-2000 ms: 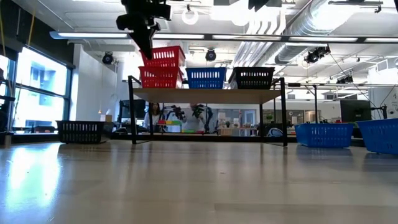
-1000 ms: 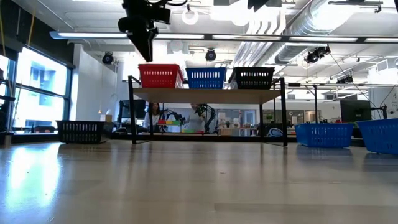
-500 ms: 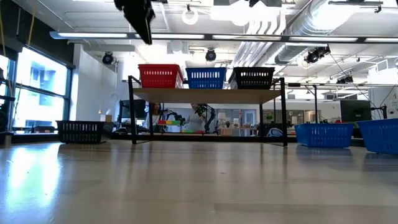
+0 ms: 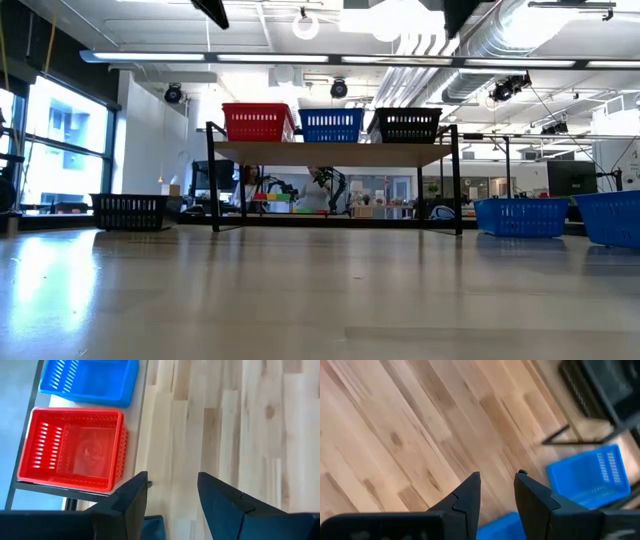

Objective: Stack baskets on shelf by color
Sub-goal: Stack the top blue basket on top of the blue basket on the shelf

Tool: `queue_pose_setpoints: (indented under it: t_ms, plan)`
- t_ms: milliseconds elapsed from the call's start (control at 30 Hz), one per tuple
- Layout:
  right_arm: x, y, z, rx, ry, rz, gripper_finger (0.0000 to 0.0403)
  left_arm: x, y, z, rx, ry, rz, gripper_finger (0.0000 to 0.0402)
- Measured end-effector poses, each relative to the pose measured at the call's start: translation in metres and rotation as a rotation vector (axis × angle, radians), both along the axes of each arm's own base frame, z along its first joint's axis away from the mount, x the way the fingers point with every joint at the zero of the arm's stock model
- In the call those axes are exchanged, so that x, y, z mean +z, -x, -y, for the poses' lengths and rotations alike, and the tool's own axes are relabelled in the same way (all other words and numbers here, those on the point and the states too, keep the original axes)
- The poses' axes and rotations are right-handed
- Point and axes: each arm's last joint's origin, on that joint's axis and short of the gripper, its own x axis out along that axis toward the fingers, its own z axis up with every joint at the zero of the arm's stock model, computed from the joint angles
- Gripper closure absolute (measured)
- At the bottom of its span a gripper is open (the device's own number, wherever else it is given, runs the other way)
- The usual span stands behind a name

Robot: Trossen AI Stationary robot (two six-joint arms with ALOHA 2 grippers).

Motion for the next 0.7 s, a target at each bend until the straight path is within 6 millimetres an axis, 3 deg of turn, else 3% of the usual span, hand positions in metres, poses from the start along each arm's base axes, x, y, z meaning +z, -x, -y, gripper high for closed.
queue_pose_setpoints:
  t_ms: [400,700]
  plan:
    - [-0.048,0.061,0.001,0.136,-0.009,-0.142,0.0297,0.009,0.013,0.005,0.012,-0.023,0.044,0.0236]
    - [-0.090,0.081,0.012,0.332,0.060,-0.157,0.0297,0.009,0.013,0.005,0.017,-0.031,0.043,0.0236]
